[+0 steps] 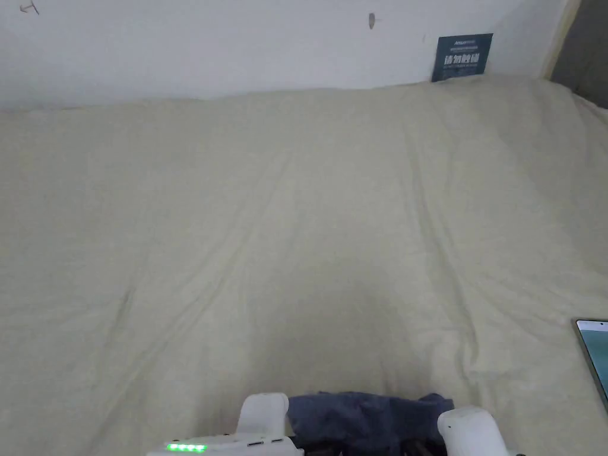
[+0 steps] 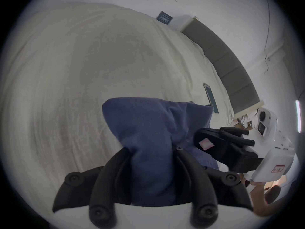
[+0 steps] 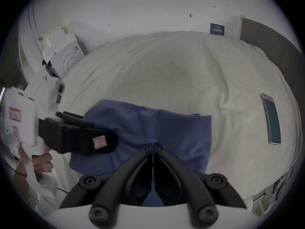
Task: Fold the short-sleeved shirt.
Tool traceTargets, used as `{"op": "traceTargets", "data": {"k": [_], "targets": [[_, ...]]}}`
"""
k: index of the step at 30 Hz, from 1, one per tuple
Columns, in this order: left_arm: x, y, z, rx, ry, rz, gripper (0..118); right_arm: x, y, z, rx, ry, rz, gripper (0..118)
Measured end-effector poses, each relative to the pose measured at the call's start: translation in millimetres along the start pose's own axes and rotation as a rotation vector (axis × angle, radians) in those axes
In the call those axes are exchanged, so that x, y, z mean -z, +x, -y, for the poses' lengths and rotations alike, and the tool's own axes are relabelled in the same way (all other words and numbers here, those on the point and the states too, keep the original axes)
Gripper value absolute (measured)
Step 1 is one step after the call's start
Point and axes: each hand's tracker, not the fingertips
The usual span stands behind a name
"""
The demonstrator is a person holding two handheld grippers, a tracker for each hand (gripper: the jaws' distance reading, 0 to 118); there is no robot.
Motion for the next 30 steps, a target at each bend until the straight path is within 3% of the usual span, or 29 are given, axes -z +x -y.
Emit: {"op": "traceTargets", "data": {"k": [2,7,14,17,27,30], "targets": [[-12,-7,-3,0.000,0.009,-0.008,34,-10,-5,-6,0.010,0.029,-0.019,5],[-67,-31,-13,0.103,0.137,-0.188,34,-28,-29,-23,-0.063,0.100,-0.035,5],[-163,-134,-39,0.043,0.220,-0.474,33,-15,-68,-30,-0.090,0.096,-0.069,5],[-201,-187,-46,0.046,0.211,-0.568,33,-9,-85,-31,-0.154,0.069,-0.066,5],[-295,-322,-60,-0.060,0.206,-0.828,33,16,-126,-52,-0.195,0.086,-0.073,5],[-303,-350,-64,-0.065,0.107,-0.942,33,25,-135,-55,-0.204,0.072,-0.095,5]]}}
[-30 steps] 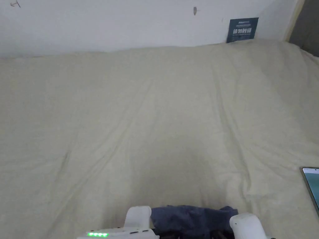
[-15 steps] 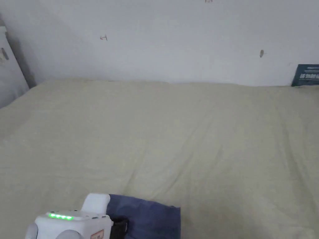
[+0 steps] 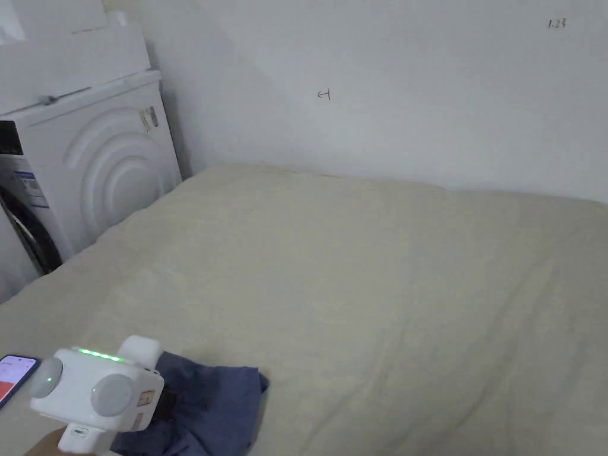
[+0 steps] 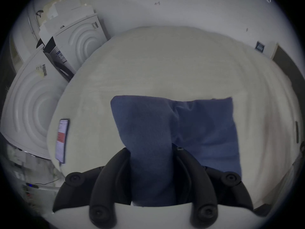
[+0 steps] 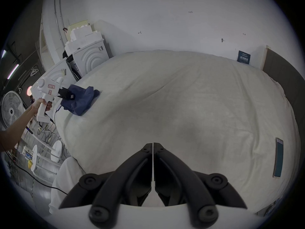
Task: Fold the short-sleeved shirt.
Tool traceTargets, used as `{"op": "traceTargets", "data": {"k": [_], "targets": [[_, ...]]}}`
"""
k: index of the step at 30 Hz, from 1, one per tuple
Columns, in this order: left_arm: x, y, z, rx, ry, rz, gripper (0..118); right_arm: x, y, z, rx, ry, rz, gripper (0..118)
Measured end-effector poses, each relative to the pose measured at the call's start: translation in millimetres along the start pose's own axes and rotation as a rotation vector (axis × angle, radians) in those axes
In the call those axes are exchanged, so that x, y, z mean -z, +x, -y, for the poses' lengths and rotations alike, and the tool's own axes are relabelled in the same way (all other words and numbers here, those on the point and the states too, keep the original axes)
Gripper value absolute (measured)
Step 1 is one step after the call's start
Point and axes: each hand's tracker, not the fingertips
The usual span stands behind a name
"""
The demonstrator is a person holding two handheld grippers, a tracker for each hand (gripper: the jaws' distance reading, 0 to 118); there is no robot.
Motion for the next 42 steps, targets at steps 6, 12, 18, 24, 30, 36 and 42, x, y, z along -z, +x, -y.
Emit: {"op": "traceTargets", "data": {"k": [6,12,18,24,30,36,42], "targets": [[11,-15,5,-0.012,-0.026,-0.025,42,10,-12,-1,-0.040,-0.026,-0.013,5],[4,-12,11,0.002,-0.050,-0.102,96,5,-7,0,-0.041,-0.026,0.001,5],[-85,-10,15,-0.088,0.161,-0.040,62,-10,0,1,-0.039,-0.004,0.022,5],[-223,57,36,-0.097,0.515,-0.068,5,-37,6,0,-0.002,0.076,0.018,5],[-322,158,62,-0.038,0.709,-0.077,1,-90,10,-10,0.013,0.232,0.028,5],[-379,250,96,-0.026,0.832,0.079,0,-157,17,-19,0.020,0.395,0.093,5],[-394,283,105,-0.110,0.803,0.287,0,-217,25,-18,0.038,0.545,0.191,5]]}}
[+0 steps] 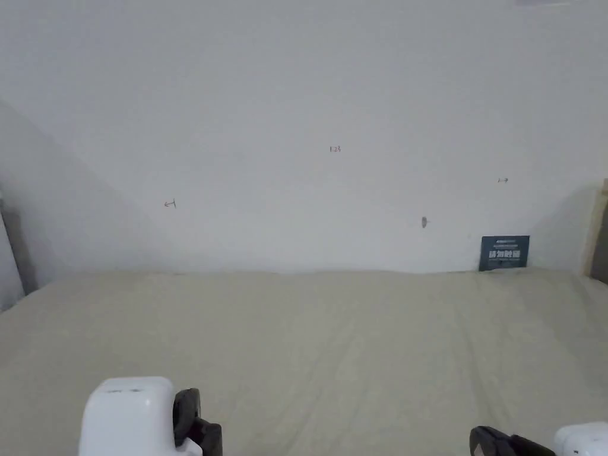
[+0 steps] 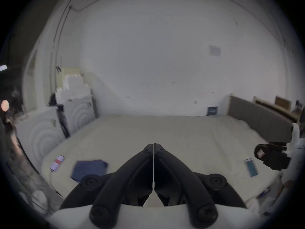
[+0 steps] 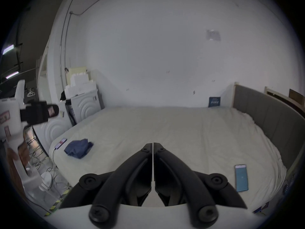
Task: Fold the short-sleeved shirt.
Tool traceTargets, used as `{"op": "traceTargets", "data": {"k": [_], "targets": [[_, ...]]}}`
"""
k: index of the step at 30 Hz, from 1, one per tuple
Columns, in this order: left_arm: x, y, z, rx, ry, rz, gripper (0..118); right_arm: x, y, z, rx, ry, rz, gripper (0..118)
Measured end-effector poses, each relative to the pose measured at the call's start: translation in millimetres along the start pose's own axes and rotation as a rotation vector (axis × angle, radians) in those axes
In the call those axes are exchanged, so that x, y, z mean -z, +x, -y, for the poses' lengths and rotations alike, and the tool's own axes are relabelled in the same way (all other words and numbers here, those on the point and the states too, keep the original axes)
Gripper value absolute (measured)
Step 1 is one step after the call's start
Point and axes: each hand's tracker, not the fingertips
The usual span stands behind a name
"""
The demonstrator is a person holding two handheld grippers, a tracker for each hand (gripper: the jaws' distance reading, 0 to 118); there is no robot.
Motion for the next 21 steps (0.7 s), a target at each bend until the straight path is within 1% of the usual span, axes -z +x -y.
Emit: {"op": "traceTargets", "data": {"k": [1,4,5,6,8,10,11,12,13,14,15,16,18,19,20,21], "targets": [[1,2,1,-0.033,-0.012,0.004,0,-7,2,-3,-0.012,0.029,0.011,5],[-9,14,2,0.002,0.023,-0.029,1,-22,3,-11,-0.030,0.071,0.033,5],[-12,18,0,0.033,0.044,-0.042,2,-26,3,-13,-0.031,0.093,0.041,6],[-16,20,-2,0.040,0.054,-0.038,4,-29,3,-14,-0.034,0.115,0.049,7],[-25,23,-7,0.055,0.076,-0.029,23,-37,2,-18,-0.036,0.144,0.054,11],[-32,26,-11,0.065,0.090,-0.023,38,-43,1,-21,-0.028,0.173,0.053,14],[-34,28,-14,0.083,0.089,-0.023,64,-46,1,-23,-0.021,0.188,0.041,22],[-36,29,-15,0.089,0.092,-0.028,89,-48,0,-25,-0.025,0.199,0.034,34],[-38,32,-14,0.105,0.113,-0.047,108,-52,-2,-27,-0.039,0.212,0.032,56],[-44,35,-15,0.121,0.136,-0.055,111,-55,-3,-28,-0.053,0.223,0.041,74],[-49,37,-16,0.127,0.167,-0.075,110,-57,-4,-29,-0.063,0.227,0.043,87],[-53,40,-18,0.147,0.181,-0.088,110,-60,-6,-31,-0.067,0.232,0.042,96],[-56,42,-21,0.156,0.181,-0.089,111,-64,-8,-32,-0.068,0.252,0.045,105],[-58,43,-23,0.157,0.185,-0.104,111,-66,-8,-33,-0.067,0.256,0.045,113],[-61,43,-24,0.148,0.197,-0.108,111,-67,-9,-34,-0.065,0.261,0.048,118],[-61,43,-24,0.133,0.215,-0.110,111,-68,-9,-35,-0.055,0.270,0.053,118]]}}
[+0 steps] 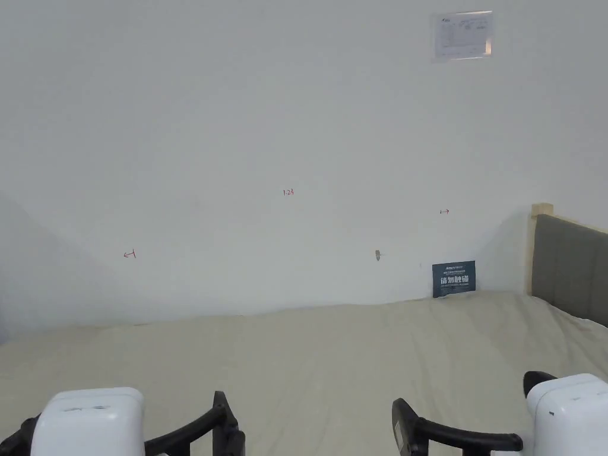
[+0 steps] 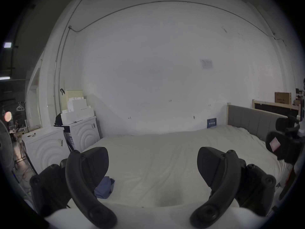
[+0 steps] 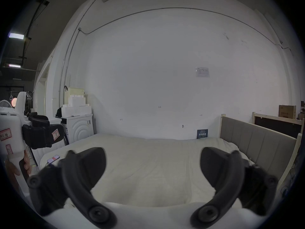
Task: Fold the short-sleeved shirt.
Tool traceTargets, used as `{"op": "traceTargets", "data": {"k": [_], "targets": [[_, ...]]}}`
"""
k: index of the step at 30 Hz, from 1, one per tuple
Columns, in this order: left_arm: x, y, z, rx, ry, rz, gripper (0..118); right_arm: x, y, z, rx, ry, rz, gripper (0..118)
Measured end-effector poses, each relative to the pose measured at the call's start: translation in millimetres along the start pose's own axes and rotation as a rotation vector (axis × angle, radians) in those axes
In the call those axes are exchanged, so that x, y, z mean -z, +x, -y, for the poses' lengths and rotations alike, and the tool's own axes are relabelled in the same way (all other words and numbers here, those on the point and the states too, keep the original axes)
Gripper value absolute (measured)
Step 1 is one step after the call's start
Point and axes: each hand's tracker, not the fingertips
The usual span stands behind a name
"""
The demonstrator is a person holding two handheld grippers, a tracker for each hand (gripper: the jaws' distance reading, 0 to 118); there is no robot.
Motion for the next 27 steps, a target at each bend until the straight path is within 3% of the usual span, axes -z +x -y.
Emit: {"op": "traceTargets", "data": {"k": [2,5,7,9,13,15,17,19,23,27], "targets": [[-3,-3,-1,-0.037,0.024,0.011,115,1,-2,-5,0.048,0.011,0.011,118],[-4,-5,1,-0.058,0.010,0.030,118,1,5,-9,0.146,0.010,-0.083,118],[-6,-4,2,-0.047,0.010,0.029,118,2,7,-12,0.196,0.000,-0.085,118],[-7,-1,4,-0.029,0.012,0.014,118,-1,10,-12,0.182,-0.001,-0.062,118],[-6,3,7,0.019,-0.017,0.025,118,-3,-2,-13,0.075,-0.018,0.032,118],[-4,6,9,0.031,-0.016,0.016,118,-1,0,-10,0.089,-0.021,-0.045,118],[-4,7,9,0.040,-0.019,0.023,118,0,2,-8,0.154,-0.046,-0.084,118],[-4,8,9,0.045,-0.020,0.033,118,2,0,-8,0.175,-0.056,-0.036,118],[-4,8,9,0.059,-0.023,0.026,118,5,-7,-8,0.118,-0.042,0.050,118],[-1,7,10,0.080,-0.023,0.008,118,6,-9,-7,0.133,-0.072,0.017,118]]}}
